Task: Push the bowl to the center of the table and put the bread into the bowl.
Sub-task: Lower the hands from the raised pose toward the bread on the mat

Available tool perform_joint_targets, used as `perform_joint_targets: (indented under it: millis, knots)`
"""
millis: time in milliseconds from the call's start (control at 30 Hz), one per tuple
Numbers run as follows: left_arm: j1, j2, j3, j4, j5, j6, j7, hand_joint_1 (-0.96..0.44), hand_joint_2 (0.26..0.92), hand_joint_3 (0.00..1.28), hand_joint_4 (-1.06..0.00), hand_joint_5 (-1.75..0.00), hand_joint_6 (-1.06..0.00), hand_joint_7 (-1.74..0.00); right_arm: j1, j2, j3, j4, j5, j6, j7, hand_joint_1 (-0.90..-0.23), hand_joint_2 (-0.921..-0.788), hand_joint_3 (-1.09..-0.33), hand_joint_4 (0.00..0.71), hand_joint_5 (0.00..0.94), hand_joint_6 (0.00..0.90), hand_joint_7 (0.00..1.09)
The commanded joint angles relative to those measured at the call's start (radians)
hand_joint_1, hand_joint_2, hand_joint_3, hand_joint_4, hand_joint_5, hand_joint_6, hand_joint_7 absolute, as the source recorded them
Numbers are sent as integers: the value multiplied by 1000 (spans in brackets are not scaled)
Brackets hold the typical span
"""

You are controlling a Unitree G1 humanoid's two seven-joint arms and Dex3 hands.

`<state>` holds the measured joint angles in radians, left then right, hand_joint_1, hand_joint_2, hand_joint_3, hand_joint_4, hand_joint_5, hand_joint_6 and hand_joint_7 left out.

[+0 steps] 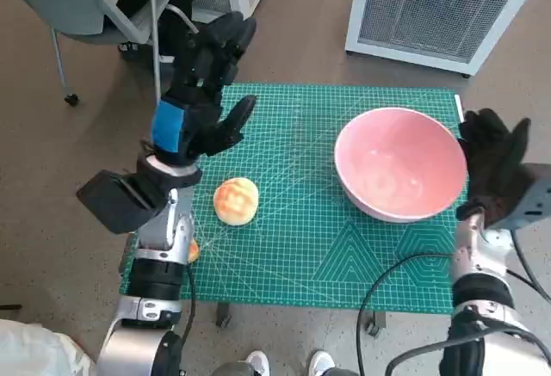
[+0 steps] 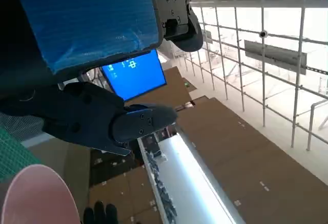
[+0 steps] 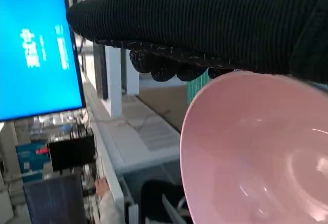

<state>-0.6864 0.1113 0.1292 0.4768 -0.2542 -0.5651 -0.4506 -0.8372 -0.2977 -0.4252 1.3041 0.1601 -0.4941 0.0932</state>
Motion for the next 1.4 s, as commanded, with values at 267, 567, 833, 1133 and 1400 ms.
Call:
perform_joint_targets:
  millis: [267,567,833,1133,1400]
  knots:
    - [47,23,6,-64,15,7,37,-313,911,497,-90,-293,1,-792,-36,53,3,21,2,38,9,-517,-921,-775,270,5,240,196]
    - [67,37,10,-94,22,11,62,-299,906,511,-50,-372,1,-802,-73,106,2,26,1,59,18,-500,-921,-796,266,1,214,198]
    - [82,47,17,-104,14,11,72,-283,892,548,-16,-433,1,-795,-100,144,26,32,-24,91,-5,-493,-921,-820,257,0,207,213]
    - [91,48,24,-116,9,16,83,-299,888,555,-4,-452,1,-776,-127,174,35,36,-22,131,-16,-513,-921,-800,250,0,197,225]
    - [93,48,31,-118,6,22,89,-315,891,554,1,-458,1,-768,-144,186,35,39,-18,158,-14,-513,-921,-793,252,2,186,229]
